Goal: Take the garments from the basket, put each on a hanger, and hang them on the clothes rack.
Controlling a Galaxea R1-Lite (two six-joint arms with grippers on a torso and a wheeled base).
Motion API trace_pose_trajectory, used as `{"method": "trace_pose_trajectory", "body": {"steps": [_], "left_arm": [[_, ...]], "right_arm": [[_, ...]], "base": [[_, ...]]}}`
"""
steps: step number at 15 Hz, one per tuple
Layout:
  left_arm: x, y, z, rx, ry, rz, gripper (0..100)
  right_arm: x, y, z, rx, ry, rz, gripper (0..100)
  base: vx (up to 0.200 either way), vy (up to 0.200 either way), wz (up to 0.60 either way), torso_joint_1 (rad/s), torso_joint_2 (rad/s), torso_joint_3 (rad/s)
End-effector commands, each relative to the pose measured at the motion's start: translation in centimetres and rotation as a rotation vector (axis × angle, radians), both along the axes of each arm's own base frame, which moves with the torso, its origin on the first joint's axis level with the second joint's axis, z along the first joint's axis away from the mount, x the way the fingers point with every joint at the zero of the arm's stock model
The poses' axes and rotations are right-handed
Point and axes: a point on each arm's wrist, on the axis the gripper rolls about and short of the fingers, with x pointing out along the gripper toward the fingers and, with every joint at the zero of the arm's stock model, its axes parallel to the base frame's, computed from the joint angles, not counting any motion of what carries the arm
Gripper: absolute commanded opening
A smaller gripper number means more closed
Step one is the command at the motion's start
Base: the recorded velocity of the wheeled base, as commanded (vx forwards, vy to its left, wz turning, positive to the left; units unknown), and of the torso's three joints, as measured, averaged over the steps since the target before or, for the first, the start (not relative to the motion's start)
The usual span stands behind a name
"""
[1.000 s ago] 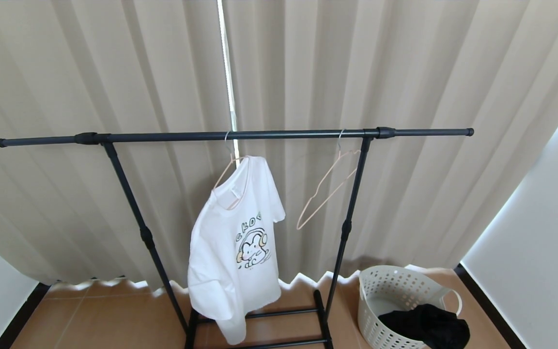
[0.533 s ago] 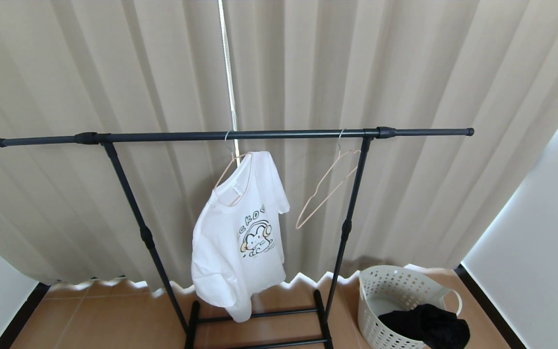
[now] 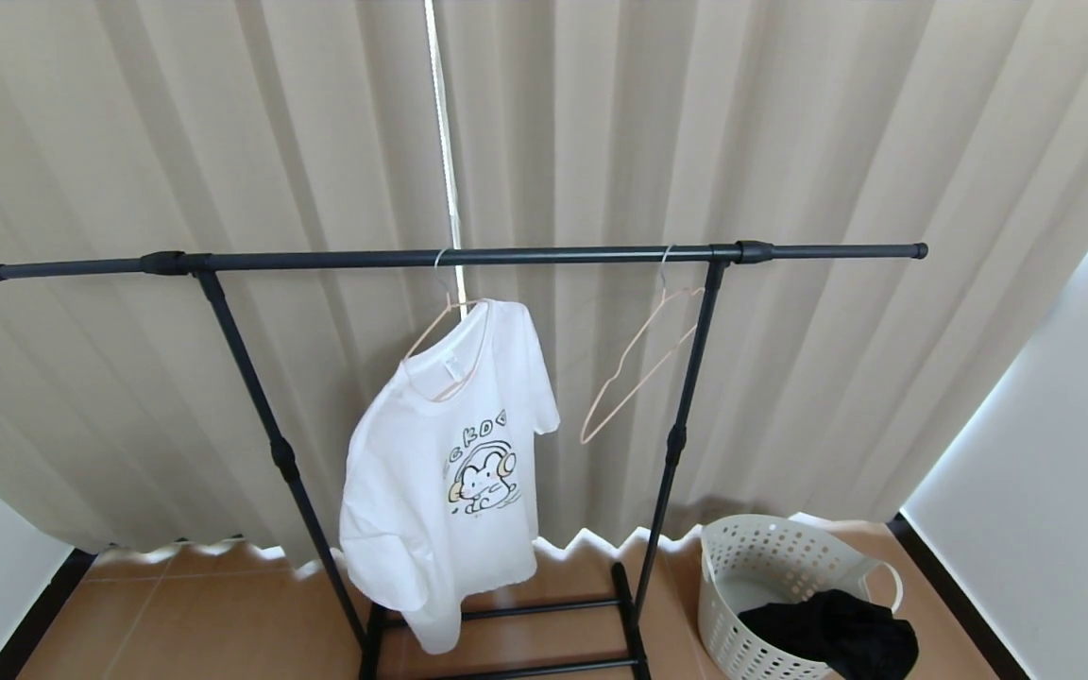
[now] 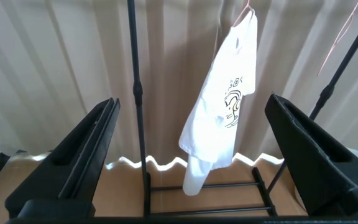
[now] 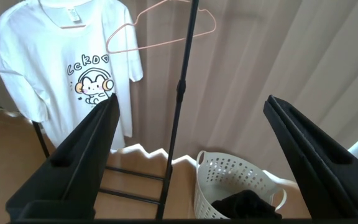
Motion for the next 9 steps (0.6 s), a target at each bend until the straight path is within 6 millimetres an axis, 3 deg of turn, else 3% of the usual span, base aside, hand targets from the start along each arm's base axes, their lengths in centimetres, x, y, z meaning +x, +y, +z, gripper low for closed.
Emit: {"method": "trace_pose_trajectory", "body": {"steps": [1,9], "left_arm": [[0.01,0.0,0.01,0.0,0.001,0.0,100],[0.01,0.0,0.01,0.002,0.001,-0.001,100]], "right_arm": [[0.0,0.0,0.0,0.0,-0.001,0.001,100],[0.0,0.0,-0.01,-0.002,0.0,0.0,100]], "base": [[0.0,0.0,0.0,-0.095,0.2,0.11],[0.0,0.0,0.0,-0.122,0.28,0.149]]}}
